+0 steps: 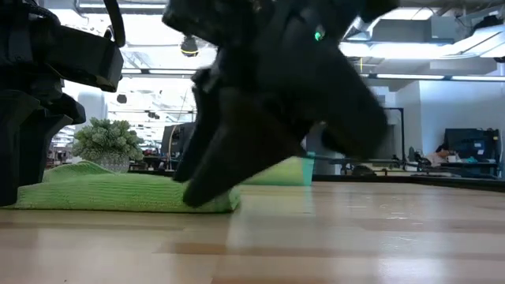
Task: Roll microfiber towels into tight, uniform cylinder then place into a basket
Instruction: Roll the green microfiber cloth
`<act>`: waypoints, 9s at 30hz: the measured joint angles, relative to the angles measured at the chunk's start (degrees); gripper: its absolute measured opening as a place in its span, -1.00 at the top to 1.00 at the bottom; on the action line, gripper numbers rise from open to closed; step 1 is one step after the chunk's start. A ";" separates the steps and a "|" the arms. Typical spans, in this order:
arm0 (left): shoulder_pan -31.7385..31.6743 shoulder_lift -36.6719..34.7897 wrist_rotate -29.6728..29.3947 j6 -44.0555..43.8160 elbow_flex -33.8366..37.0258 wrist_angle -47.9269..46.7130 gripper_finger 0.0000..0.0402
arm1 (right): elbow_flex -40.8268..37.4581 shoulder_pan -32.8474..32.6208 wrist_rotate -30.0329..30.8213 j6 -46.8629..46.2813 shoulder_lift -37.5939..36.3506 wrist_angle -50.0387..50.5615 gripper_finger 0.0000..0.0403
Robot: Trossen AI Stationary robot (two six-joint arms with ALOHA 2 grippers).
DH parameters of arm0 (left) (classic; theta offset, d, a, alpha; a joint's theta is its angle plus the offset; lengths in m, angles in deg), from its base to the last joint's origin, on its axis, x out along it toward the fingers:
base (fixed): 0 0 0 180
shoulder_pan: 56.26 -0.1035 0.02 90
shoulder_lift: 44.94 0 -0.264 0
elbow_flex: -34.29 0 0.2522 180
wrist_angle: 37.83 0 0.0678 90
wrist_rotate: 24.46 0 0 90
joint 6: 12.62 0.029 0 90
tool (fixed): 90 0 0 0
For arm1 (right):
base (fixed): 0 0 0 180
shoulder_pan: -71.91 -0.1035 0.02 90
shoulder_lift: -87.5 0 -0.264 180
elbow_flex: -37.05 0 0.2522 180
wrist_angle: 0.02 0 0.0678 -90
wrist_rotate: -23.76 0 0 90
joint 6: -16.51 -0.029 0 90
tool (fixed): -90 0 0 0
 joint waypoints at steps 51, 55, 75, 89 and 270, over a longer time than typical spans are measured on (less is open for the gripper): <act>15.34 -2.29 -27.69 6.35 -0.58 -5.07 0.32 | 0.14 2.94 -2.62 -12.61 1.71 1.01 0.91; 14.68 -2.34 -26.40 8.47 1.98 -0.28 0.32 | 0.12 2.94 -2.68 -12.63 1.71 1.02 0.91; 10.06 -2.84 -20.31 -1.48 9.35 6.89 0.55 | 0.10 2.52 -4.41 -12.79 1.68 1.01 0.88; 6.93 -12.81 -1.56 -22.28 7.07 6.57 0.98 | 5.74 -0.05 -14.33 -16.63 2.16 4.33 0.92; 3.21 -8.90 -9.37 -1.46 8.52 12.62 0.41 | 8.77 2.10 -7.23 -21.63 4.96 6.16 0.40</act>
